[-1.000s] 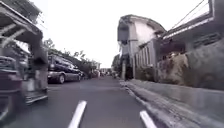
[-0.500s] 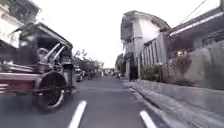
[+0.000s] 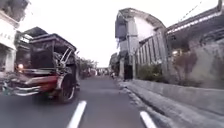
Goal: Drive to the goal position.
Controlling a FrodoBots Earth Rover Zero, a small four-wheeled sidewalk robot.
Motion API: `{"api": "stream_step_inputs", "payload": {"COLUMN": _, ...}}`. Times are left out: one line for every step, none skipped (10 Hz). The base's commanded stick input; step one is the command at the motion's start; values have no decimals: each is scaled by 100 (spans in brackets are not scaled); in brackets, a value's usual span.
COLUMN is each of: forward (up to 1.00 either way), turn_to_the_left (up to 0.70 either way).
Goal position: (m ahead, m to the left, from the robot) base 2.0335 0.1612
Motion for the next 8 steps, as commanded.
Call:
{"api": "stream_step_inputs", "payload": {"forward": 100, "turn_to_the_left": 0}}
{"api": "stream_step_inputs", "payload": {"forward": 100, "turn_to_the_left": 0}}
{"api": "stream_step_inputs", "payload": {"forward": 100, "turn_to_the_left": 0}}
{"api": "stream_step_inputs", "payload": {"forward": 100, "turn_to_the_left": 0}}
{"api": "stream_step_inputs", "payload": {"forward": 100, "turn_to_the_left": 0}}
{"api": "stream_step_inputs", "payload": {"forward": 100, "turn_to_the_left": 0}}
{"api": "stream_step_inputs", "payload": {"forward": 100, "turn_to_the_left": 0}}
{"api": "stream_step_inputs", "payload": {"forward": 100, "turn_to_the_left": 0}}
